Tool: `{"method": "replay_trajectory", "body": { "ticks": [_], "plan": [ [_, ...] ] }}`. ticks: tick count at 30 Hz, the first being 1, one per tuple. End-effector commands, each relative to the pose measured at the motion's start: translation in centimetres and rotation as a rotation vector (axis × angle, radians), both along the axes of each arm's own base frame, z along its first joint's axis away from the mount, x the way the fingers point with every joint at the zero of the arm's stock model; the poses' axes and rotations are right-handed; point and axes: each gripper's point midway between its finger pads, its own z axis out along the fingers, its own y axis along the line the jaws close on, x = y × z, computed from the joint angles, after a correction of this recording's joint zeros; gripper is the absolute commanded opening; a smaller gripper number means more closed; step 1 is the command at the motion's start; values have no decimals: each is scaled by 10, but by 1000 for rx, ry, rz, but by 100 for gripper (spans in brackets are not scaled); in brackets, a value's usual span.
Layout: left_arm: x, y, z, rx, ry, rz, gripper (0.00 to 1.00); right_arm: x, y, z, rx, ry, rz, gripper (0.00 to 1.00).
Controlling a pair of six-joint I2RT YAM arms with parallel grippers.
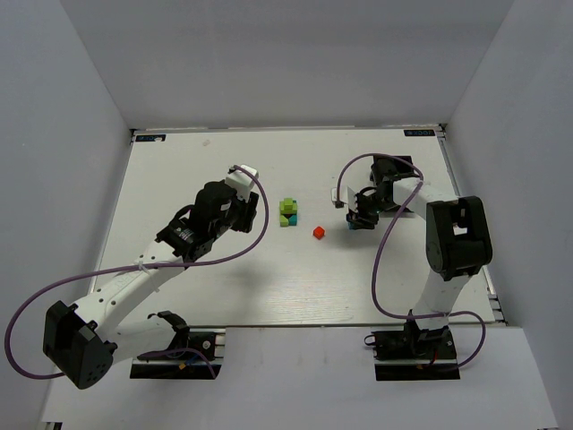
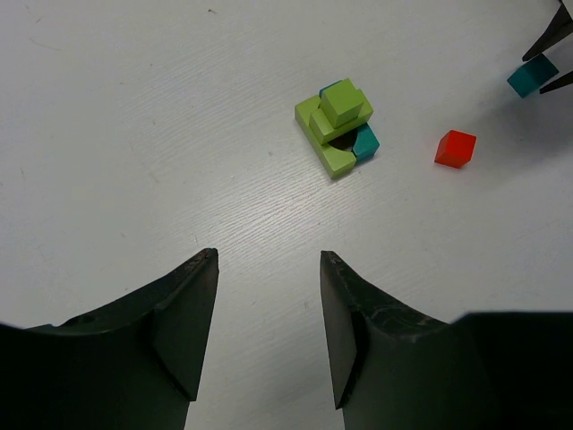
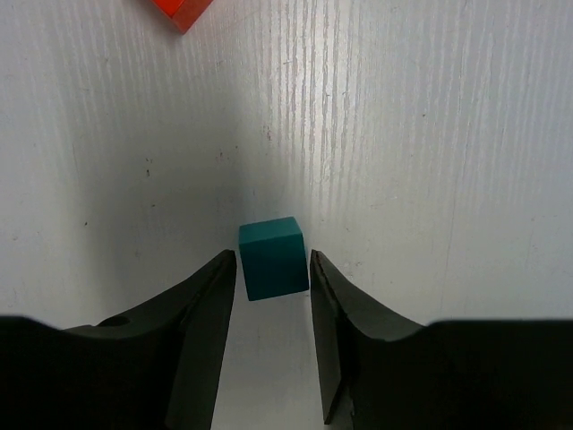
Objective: Build the wood block tower
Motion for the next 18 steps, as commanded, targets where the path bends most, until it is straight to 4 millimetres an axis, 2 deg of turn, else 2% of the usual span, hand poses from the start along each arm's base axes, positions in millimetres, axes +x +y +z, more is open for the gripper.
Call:
{"method": "replay_trajectory", "body": {
  "ticks": [1,4,10,15,17,18],
  "plan": [
    [-1,0,7,-22,-17,-9,60,-1,1,0,3,6,12,44],
    [-1,0,7,-22,-17,-9,60,-2,1,4,12,6,13,37],
    [-1,0,7,-22,-17,-9,60,-3,17,42,80,-42,25,31],
    [-1,1,7,-18,-20,-1,60,8,45,86,136,-80,30,27],
    [-1,1,7,-18,-20,-1,60,9,55,91,147,-65,21,25],
    [-1,1,7,-18,-20,-1,60,15,67,106,167,-84,27,25]
  ]
}}
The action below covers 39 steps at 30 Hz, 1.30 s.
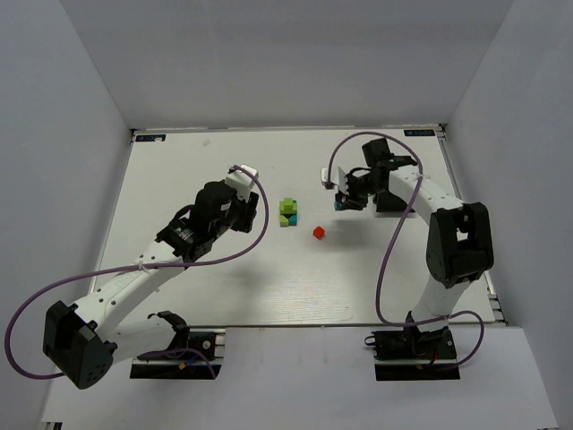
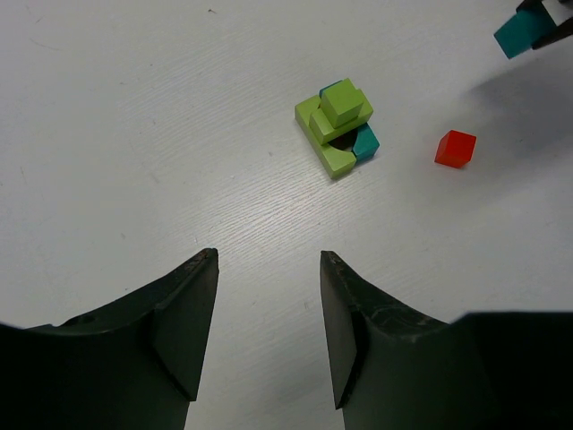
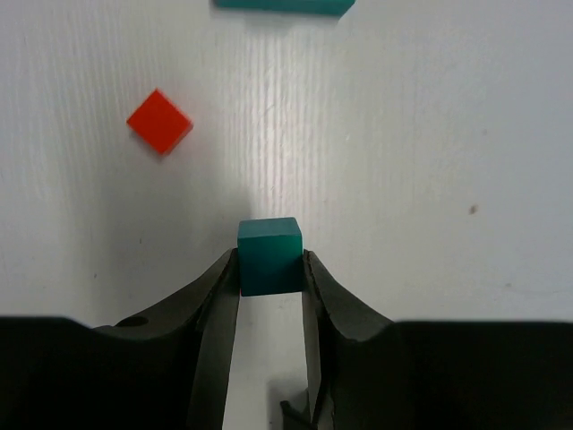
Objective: Build the wood block tower
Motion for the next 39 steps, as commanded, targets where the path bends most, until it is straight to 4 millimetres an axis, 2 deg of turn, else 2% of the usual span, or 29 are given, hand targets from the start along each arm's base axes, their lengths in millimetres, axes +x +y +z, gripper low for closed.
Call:
{"method": "replay_trajectory", "body": {
  "ticks": [1,2,4,6,7,10,12,13,14,18,30,39],
  "plan": [
    [-1,1,7,-18,-20,-1,60,3,31,44,85,-4,-9,25],
    [-1,1,7,-18,-20,-1,60,11,38,55,101,-26,-10,24],
    [-1,1,7,-18,-20,-1,60,6,56,54,111,6,2,24],
    [-1,1,7,-18,-20,-1,60,7,76,68,132,-8,23,24],
    [-1,1,7,-18,-20,-1,60,6,82,61,123,16,18,24],
    [-1,1,7,-18,-20,-1,60,5,109,70,117,0,51,24],
    [0,3,8,-15,-22,7,60,7,116,60,102,17,52,25],
    [0,3,8,-15,-22,7,60,6,126,66,99,7,63,25],
    [0,3,8,-15,-22,7,60,6,130,59,90,19,66,25],
    [0,3,8,-15,-22,7,60,6,149,58,77,5,82,25],
    [-1,3,11,-21,-30,7,60,7,164,47,24,-10,94,26],
    [-1,3,11,-21,-30,7,60,10,165,39,1,-4,81,26]
  ]
}}
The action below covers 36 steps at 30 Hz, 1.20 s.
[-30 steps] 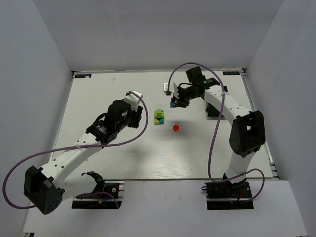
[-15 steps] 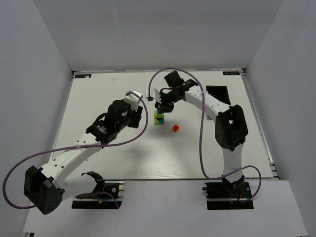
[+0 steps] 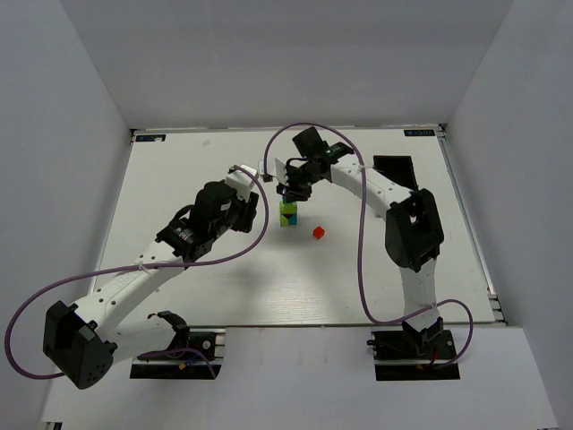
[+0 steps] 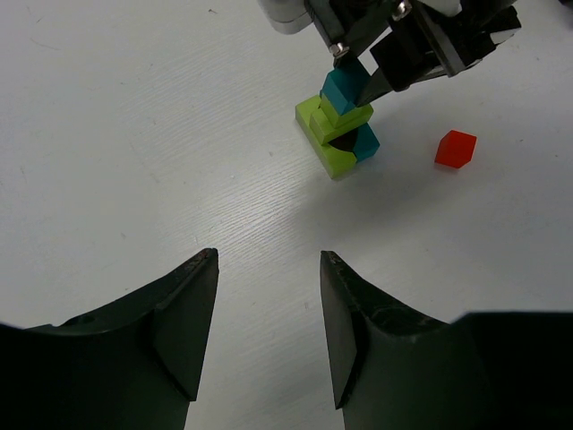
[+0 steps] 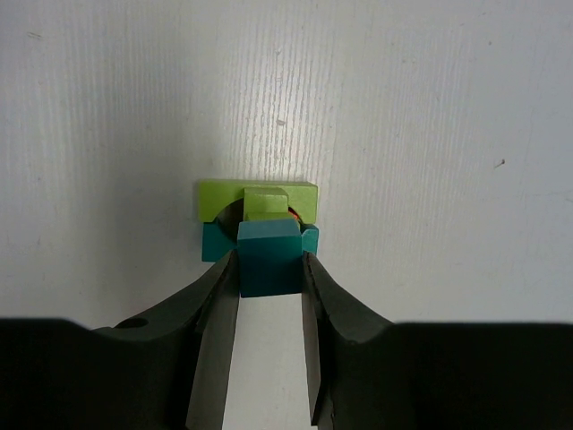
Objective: Build the wood block tower
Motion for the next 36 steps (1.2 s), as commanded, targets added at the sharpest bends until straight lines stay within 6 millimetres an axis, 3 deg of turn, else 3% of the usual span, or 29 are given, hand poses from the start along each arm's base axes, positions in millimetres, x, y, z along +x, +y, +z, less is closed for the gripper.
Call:
{"method": "replay_trajectory", "body": {
  "ticks": [1,36],
  "plan": [
    [-1,3,11,-21,-29,6,60,2,3,5,-2,3,-13,26],
    [-1,3,11,-21,-29,6,60,7,-2,-6,-19,10,-55,28]
  ]
}}
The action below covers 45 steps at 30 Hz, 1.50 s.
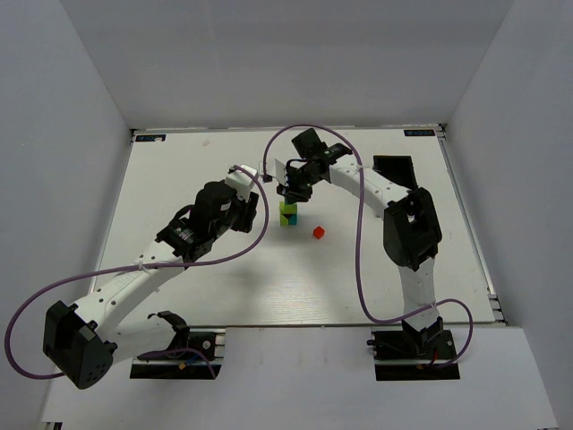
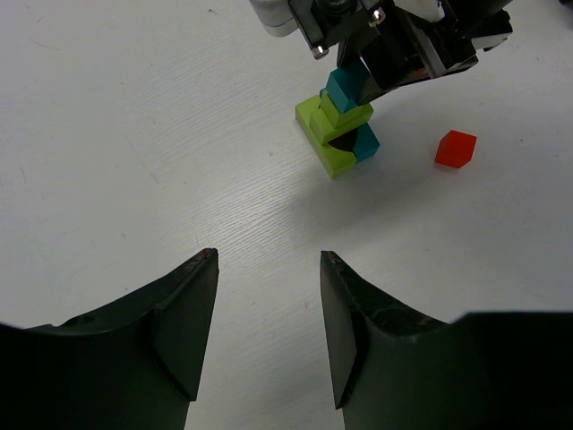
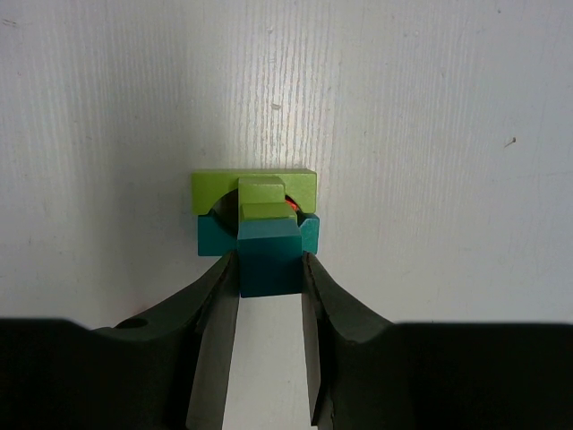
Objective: Build the wood block tower
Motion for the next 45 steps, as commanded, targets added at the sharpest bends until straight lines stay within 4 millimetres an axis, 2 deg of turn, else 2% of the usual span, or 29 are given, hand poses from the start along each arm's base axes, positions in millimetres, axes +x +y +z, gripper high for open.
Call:
{"method": "replay_trajectory", "body": {
  "ticks": [1,45],
  "plan": [
    [-1,3,11,-21,-29,7,60,1,5,6,18,-4,-7,28],
    [-1,3,11,-21,-29,7,60,0,7,-5,15,14,-18,32]
  ]
}}
